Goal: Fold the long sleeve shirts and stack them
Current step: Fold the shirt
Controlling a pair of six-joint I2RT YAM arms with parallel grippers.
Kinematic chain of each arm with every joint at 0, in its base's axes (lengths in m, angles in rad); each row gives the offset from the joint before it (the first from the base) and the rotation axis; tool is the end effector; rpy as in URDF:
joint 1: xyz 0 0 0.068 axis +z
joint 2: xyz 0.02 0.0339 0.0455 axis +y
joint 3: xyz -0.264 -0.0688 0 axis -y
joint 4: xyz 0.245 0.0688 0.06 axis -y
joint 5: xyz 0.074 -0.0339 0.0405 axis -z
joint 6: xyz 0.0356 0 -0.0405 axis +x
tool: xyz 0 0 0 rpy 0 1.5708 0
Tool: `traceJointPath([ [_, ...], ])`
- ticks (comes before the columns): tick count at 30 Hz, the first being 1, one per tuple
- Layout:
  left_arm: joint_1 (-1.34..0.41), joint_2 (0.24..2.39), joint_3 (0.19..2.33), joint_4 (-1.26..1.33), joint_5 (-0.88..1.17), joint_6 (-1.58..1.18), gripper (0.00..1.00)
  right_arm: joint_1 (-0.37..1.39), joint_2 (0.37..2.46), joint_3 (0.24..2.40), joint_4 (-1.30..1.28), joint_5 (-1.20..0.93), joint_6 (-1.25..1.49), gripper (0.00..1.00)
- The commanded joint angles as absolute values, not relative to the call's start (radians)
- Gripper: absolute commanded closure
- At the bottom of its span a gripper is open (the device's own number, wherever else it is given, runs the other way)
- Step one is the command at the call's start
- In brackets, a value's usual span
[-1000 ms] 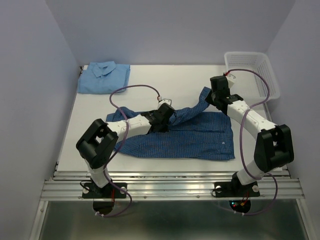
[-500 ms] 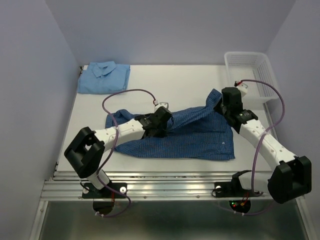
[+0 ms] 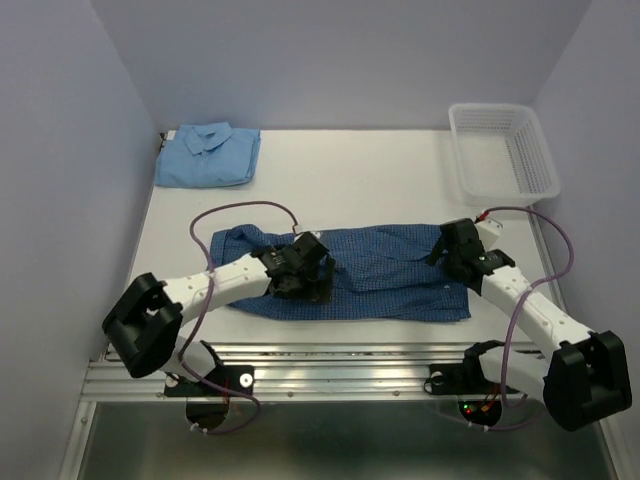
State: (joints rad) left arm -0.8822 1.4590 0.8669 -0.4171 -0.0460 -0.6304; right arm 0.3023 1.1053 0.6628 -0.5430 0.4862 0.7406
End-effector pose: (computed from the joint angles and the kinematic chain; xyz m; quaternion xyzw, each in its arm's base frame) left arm 0.1828 -0.2195 0.1962 0.1143 0.9538 -0.1740 0.2167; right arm 0.2024 0.0457 0.2108 0.2698 0.8920 -0.0604 0.3576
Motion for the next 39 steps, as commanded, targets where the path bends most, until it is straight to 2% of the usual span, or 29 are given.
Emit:
traceJointPath([
  [1, -0.885, 1.286, 0.909, -0.550, -0.049, -0.657, 0.01, 0.301, 1.042, 0.719, -0.704, 0.569, 0.784, 0.00],
  [6, -0.873, 1.194, 1.032, -0.581, -0.152, -0.650, 0.01, 0.301, 0.939, 0.804, -0.619, 0.451, 0.703, 0.00],
  [8, -0.829, 1.186, 1.074, -0.554, -0.201, -0.641, 0.01, 0.301, 0.890, 0.773, -0.486, 0.297, 0.606, 0.00],
  [10, -0.773, 1.196, 1.083, -0.534, -0.209, -0.629, 0.01, 0.301, 0.882, 0.743, -0.427, 0.230, 0.574, 0.00],
  [15, -0.533, 1.210, 1.042, -0.461, -0.271, -0.655, 0.01, 0.301, 0.992, 0.721, -0.336, 0.155, 0.546, 0.00],
  [17, -0.468, 1.219, 1.017, -0.387, -0.208, -0.632, 0.01, 0.301, 1.073, 0.709, -0.258, 0.096, 0.549, 0.00],
  [18, -0.415, 1.229, 0.999, -0.320, -0.177, -0.623, 0.01, 0.301, 1.104, 0.712, -0.246, 0.084, 0.560, 0.00],
  [23, -0.357, 1.362, 0.980, -0.140, -0.120, -0.607, 0.01, 0.301, 1.283, 0.748, -0.172, 0.116, 0.540, 0.00],
  [27, -0.339, 1.488, 1.058, -0.124, -0.058, -0.617, 0.01, 0.301, 1.380, 0.782, -0.167, 0.101, 0.537, 0.00],
  [34, -0.339, 1.610, 1.169, -0.103, 0.017, -0.601, 0.01, 0.301, 1.413, 0.753, -0.132, 0.081, 0.558, 0.00],
  [39, -0.337, 1.644, 1.109, -0.132, 0.021, -0.583, 0.01, 0.301, 1.422, 0.772, -0.120, 0.135, 0.538, 0.00],
])
